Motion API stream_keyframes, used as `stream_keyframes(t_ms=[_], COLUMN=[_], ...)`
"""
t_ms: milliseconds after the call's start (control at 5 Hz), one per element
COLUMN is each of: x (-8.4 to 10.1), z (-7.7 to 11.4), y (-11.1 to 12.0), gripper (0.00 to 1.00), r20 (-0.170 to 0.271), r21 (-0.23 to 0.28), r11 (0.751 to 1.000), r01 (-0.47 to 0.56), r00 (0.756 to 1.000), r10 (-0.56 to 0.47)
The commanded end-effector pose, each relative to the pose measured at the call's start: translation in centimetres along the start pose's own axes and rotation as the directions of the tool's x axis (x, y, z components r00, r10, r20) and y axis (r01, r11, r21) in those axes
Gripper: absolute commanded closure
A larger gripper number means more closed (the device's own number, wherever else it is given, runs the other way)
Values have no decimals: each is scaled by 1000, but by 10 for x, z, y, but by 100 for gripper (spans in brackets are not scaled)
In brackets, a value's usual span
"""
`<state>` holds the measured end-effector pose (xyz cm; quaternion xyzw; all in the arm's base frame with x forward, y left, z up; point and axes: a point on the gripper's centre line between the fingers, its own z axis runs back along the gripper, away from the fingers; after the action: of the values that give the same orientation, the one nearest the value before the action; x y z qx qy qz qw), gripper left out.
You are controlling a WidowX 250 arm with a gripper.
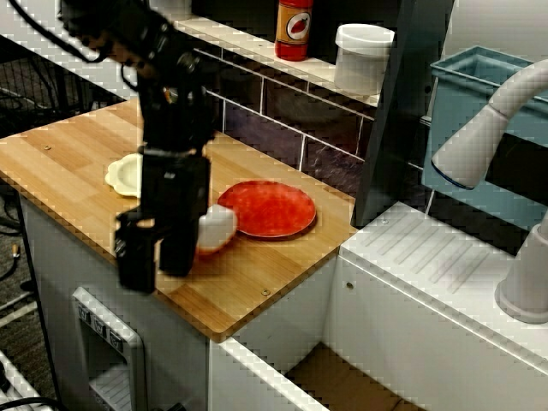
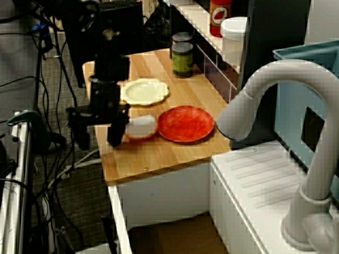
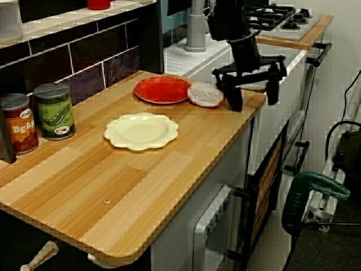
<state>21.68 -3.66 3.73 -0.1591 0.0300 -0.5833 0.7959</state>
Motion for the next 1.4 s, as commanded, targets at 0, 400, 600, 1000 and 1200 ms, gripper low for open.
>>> stream_keyframes(t_ms=[0,400,600,1000,1200], x=[7,-13,-13,-3,1], z=[98,120,116,90,71], y=[51,87,80,57,48], gripper=[0,0,0,0,0], r20=[183,231,223,188,179], r21=[12,-20,-12,25,69], r11=[997,989,992,992,984], r01=[-75,-144,-128,-125,-162], r00=[981,962,966,975,973], r10=[71,145,127,118,147])
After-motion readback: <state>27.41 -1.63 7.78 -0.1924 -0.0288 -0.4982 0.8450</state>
